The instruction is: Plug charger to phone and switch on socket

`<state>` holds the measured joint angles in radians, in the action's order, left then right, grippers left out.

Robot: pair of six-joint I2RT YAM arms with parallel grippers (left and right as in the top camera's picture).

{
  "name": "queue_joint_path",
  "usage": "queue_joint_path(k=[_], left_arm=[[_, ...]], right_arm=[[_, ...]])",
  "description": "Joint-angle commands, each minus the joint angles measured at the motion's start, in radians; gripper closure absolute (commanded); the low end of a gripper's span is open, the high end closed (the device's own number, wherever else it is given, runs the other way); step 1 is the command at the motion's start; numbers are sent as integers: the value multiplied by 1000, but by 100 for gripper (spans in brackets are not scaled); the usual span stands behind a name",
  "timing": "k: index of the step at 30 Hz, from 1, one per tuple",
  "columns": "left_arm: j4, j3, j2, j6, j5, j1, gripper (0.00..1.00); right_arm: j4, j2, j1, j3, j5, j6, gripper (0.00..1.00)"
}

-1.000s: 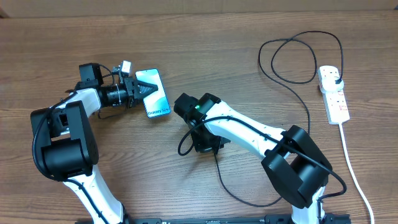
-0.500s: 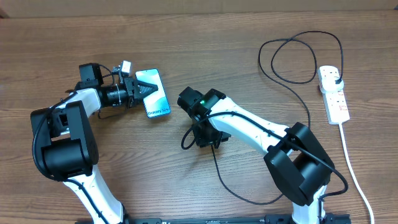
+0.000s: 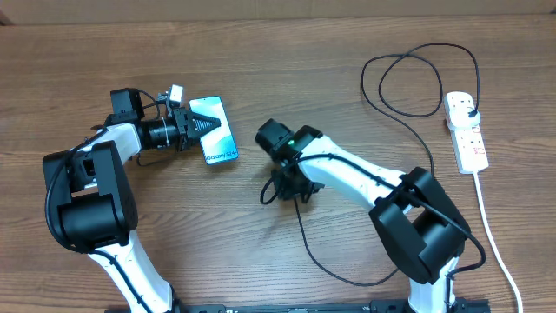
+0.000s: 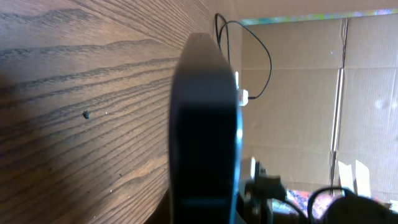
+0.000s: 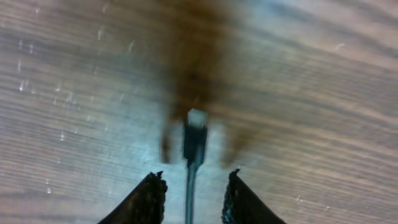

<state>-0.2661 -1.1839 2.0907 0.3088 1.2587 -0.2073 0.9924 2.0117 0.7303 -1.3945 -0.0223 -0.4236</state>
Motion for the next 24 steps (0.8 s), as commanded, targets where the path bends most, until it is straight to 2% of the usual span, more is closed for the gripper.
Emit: queue_joint_path(k=[1,16,19,21,24], left_arm=[[1,-2,-32,6,32,4,96],[1,-2,-32,6,32,4,96],[1,-2,-32,6,32,4,96],[1,-2,-32,6,32,4,95],[2,-2,-32,6,32,4,96]], right_arm=[[-8,21,-22,3,16,11,69],[-15,44,-21,3,51,58,70],[-13,44,-21,3,51,62,77],[-11,44,-21,3,52,63,96],[-8,44,-21,3,52,62,96]])
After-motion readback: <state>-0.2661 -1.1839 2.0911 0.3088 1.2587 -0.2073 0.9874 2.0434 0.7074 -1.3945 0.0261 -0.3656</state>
